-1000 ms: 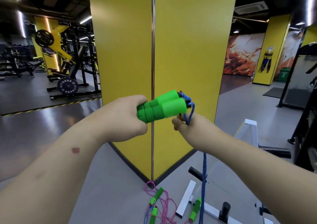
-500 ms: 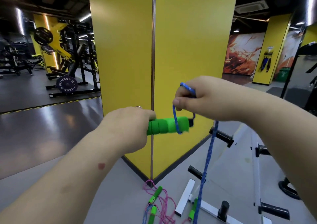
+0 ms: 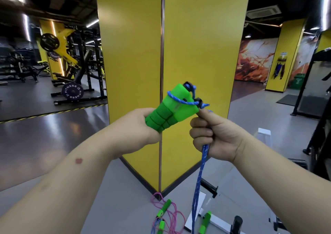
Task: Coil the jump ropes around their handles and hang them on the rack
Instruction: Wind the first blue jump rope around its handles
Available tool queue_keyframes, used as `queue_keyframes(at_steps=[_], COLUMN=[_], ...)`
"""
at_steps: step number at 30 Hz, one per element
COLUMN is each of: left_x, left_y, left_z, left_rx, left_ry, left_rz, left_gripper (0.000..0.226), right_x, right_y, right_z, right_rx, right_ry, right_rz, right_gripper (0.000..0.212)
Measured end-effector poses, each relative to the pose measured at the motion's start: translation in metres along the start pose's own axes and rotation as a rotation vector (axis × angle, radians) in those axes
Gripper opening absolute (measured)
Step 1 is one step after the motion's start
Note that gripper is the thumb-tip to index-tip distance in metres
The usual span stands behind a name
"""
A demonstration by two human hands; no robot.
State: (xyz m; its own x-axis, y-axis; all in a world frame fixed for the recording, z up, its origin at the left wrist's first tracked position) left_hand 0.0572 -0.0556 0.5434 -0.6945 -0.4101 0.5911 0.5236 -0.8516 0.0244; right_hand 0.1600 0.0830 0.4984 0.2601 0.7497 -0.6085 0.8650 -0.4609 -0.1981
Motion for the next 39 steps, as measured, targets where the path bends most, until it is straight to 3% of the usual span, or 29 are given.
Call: queue_keyframes(at_steps=[4,8,9,11,13,15,19,24,27,31,33,36,39], left_x=[-0.007,-0.008,-0.006,-0.001,0.011,0.024,0.030,0.018,0.004,0.009,0.017,0.031,0.049], left_y=[-0.008,-0.003,-0.002,-0.005,-0.008,-0.008,-0.005,-0.009,0.000,0.024,0.025,0.014,-0.002], left_z=[-0.015,-0.003,0.001,0.002,-0.002,-0.003,-0.010,-0.018,-0.006,0.016,0.016,0.006,-0.013], left_rx=[0.068,0.038,0.042,0.096,0.148,0.138,0.148,0.097,-0.028,-0.103,-0.089,-0.029,0.072], left_ry=[0.238,0.528,0.562,0.537,0.384,0.047,-0.519,-0.836,-0.880,-0.513,-0.302,-0.108,-0.083], left_rz=[-0.115,-0.228,-0.221,-0.117,0.125,0.395,0.627,0.520,0.354,0.171,0.124,0.178,0.343], left_gripper=[0.042,0.046,0.046,0.044,0.030,0.011,0.017,0.037,0.048,0.034,0.023,0.015,0.011], right_x=[-0.005,-0.007,-0.004,-0.009,-0.034,-0.059,-0.090,-0.115,-0.095,-0.055,-0.043,-0.038,-0.037], right_y=[0.001,-0.001,-0.002,-0.002,0.004,0.012,0.027,0.033,0.016,0.001,-0.001,0.006,0.010], right_z=[-0.003,0.002,0.003,-0.003,-0.008,-0.010,-0.031,-0.072,-0.089,-0.064,-0.041,-0.006,0.001], right_rx=[0.076,0.069,0.097,0.232,0.381,0.435,0.382,0.493,0.522,0.285,0.161,0.010,-0.001], right_ry=[0.000,0.021,0.150,0.660,1.259,1.675,2.025,1.931,1.717,1.257,1.136,1.132,1.351], right_rz=[0.055,0.057,0.065,0.048,-0.046,-0.179,-0.358,-0.369,-0.226,-0.146,-0.170,-0.243,-0.220], right_gripper=[0.014,0.025,0.025,0.029,0.031,0.030,0.023,0.012,0.016,0.017,0.042,0.036,0.041])
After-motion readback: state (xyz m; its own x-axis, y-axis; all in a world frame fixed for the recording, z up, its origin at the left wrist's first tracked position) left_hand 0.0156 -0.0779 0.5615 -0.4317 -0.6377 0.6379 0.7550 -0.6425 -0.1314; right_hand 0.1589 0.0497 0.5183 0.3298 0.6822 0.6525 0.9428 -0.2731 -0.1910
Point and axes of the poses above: each hand's wrist, its own y-axis away from the middle knuckle, its own x-axis out of the back of the hand, z = x × y, the point moved 8 cm from there along -y, towards the middle knuckle, and after that the axes turned 15 degrees about x, right-handed, at the moved point
